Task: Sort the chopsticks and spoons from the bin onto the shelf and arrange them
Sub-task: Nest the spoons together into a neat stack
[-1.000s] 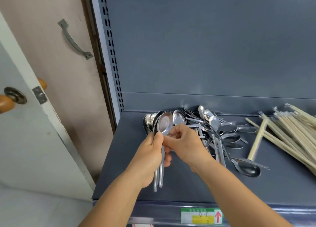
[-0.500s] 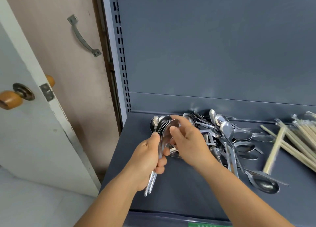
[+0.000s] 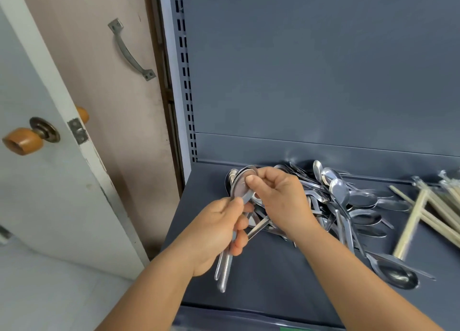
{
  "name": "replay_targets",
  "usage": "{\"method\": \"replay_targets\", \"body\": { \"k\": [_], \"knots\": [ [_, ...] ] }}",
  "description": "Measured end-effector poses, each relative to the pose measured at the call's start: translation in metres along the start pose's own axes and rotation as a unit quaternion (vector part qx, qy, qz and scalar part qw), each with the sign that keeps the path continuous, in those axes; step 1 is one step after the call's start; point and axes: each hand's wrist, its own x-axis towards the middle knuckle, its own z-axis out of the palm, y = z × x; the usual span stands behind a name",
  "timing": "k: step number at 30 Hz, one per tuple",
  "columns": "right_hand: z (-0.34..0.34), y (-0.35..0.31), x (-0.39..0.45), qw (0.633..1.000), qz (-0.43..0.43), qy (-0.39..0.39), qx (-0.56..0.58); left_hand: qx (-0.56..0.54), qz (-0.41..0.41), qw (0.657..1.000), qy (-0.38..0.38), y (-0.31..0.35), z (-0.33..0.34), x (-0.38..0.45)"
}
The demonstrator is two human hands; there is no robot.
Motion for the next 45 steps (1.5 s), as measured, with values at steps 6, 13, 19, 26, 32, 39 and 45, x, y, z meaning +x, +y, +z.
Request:
{"method": "replay_targets", "body": {
  "k": [6,13,19,26,32,39,45],
  "knots": [
    [-0.002,0.001,0.013,0.993,0.005,0.016,-0.12,0.013,-0.02,0.992,0.127,-0.007,-0.016,0.007],
    [-0.023,0.022,0.018,0.94,0.025,0.012,-0.339,0.015,-0.034,0.987,0.158,-0.019,-0.023,0.017],
    [-0.019,0.029,0.02,0.873,-0.004,-0.073,-0.482,-0.002,-0.039,0.989,0.14,-0.021,-0.015,0.027],
    [-0.011,0.027,0.026,0.88,0.04,-0.076,-0.467,-0.006,-0.046,0.992,0.119,-0.024,-0.014,0.033],
    [-0.005,0.029,0.03,0.904,0.04,-0.041,-0.424,-0.016,-0.048,0.993,0.11,-0.025,-0.015,0.033],
    [-0.01,0.018,0.031,0.954,0.008,0.015,-0.299,-0.031,-0.047,0.993,0.102,-0.022,-0.013,0.032],
    [-0.019,0.0,0.031,0.982,0.038,0.077,-0.166,-0.086,-0.048,0.989,0.108,-0.017,-0.01,0.031]
  ]
}}
